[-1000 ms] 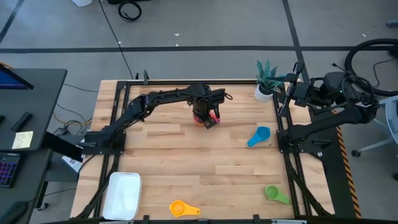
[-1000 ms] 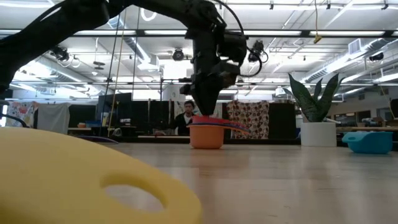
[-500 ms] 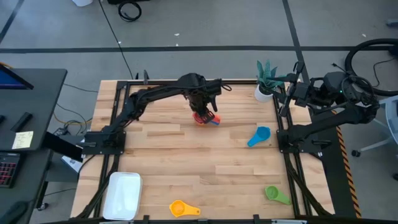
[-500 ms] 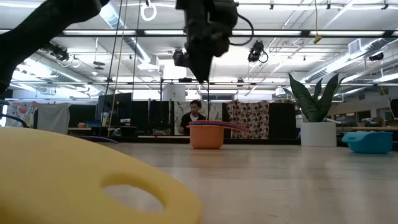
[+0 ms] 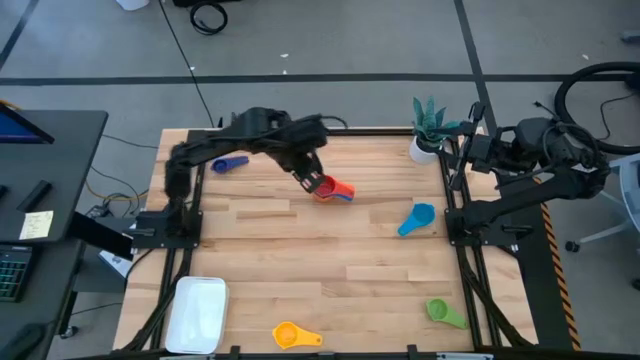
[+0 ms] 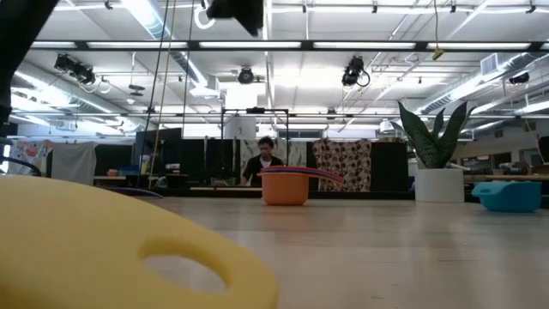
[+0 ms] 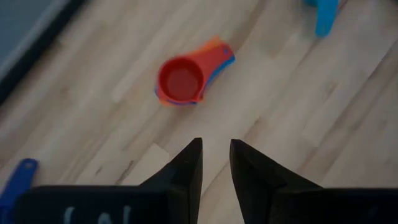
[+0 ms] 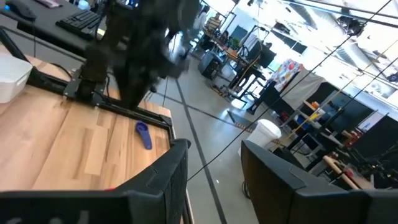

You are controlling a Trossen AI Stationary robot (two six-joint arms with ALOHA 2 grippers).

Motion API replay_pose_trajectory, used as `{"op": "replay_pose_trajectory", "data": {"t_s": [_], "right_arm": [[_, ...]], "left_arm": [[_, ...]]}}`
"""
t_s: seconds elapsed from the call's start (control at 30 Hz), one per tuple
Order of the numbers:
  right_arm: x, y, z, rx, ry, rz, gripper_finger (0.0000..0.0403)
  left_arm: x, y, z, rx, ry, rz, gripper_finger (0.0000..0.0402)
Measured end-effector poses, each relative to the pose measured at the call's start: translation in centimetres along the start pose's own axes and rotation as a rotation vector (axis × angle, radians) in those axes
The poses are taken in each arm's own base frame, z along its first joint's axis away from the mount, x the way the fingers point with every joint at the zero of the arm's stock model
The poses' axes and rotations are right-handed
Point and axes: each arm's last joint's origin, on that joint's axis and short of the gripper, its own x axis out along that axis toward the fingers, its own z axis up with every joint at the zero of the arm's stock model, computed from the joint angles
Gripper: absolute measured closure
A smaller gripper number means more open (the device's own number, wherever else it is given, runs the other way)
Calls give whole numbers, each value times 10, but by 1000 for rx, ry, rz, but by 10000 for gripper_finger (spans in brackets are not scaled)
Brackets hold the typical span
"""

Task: Nest measuring cups in basket
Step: Stack the light blue measuring cup on top of the red measuring cup

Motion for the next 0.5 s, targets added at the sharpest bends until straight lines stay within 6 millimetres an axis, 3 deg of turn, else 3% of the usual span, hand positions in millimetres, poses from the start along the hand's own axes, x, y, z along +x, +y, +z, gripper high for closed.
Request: {"op": "replay_pose_trajectory", "data": {"t_s": [0.3, 0.5], "right_arm": [[-12, 5, -19, -73, 144, 83, 247], [-15, 11, -30, 120, 239, 174, 247]], "left_arm": [[-79, -4, -40, -8, -208, -6, 315], [-103, -12, -62, 7, -285, 14, 315]]}}
